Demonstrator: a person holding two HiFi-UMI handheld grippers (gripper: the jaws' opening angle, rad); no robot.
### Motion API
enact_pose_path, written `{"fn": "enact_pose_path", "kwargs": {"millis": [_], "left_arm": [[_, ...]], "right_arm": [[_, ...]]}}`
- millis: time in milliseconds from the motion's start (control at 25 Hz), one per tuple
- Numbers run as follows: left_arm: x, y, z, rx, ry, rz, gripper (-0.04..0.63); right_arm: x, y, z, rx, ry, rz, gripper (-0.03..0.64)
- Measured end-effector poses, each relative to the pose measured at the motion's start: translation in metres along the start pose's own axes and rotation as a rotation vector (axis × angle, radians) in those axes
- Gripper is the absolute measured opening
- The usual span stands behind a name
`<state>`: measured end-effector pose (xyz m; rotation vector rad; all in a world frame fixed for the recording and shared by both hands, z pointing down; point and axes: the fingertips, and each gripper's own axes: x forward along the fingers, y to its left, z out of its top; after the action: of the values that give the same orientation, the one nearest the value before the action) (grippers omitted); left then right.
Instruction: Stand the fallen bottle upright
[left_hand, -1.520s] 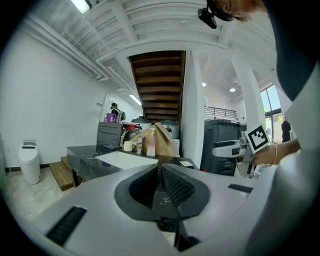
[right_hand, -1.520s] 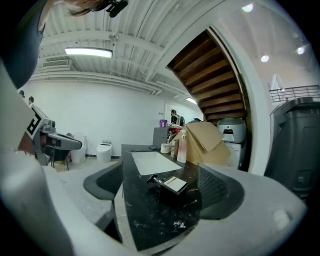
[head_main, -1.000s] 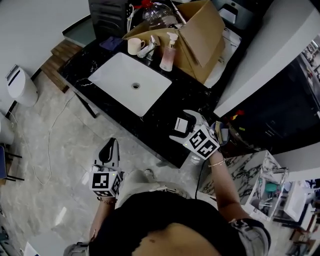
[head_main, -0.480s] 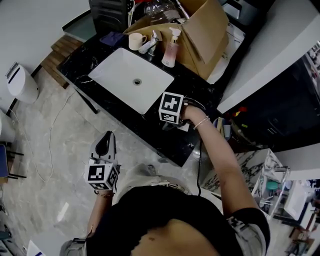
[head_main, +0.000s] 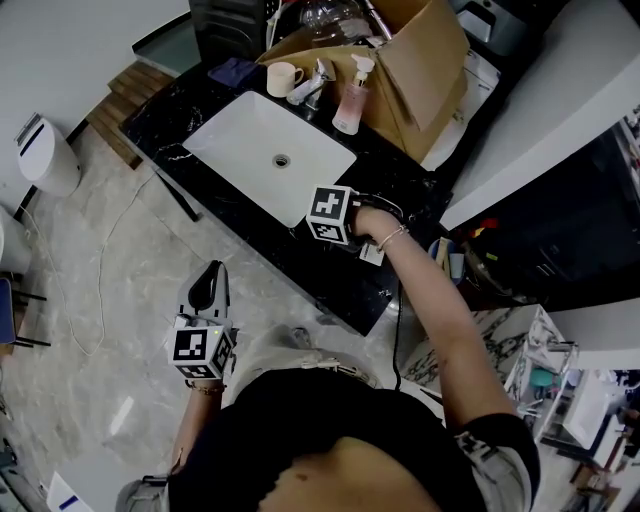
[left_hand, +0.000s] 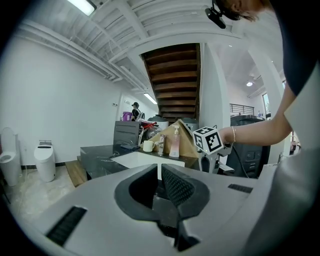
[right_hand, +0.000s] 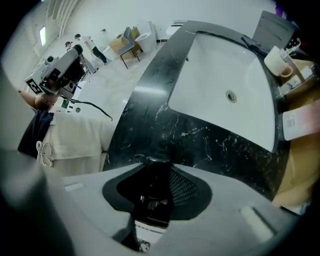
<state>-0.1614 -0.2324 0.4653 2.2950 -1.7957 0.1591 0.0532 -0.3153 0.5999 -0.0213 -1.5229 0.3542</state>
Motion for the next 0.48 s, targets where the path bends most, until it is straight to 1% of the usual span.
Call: {"fn": "enact_pose_path", "kwargs": {"millis": [80, 200, 480], "left_arm": [[-0.002, 0.007, 0.000, 0.000, 0.006, 0.021, 0.004], [-0.002, 0.009, -0.001, 0.015, 0.004, 0.015, 0.005], [-0.001, -0.006, 0.006, 0.015, -0.007, 0.008, 0.003]], "right_arm": [[0.001, 0.001, 0.001, -0.004, -0.004, 0.018, 0.124], [0.001, 0.004, 0.001, -0.005, -0.018, 0.050, 0.112], [0.000, 0.007, -0.001, -0.028, -0.035, 0.028, 0.107]]}}
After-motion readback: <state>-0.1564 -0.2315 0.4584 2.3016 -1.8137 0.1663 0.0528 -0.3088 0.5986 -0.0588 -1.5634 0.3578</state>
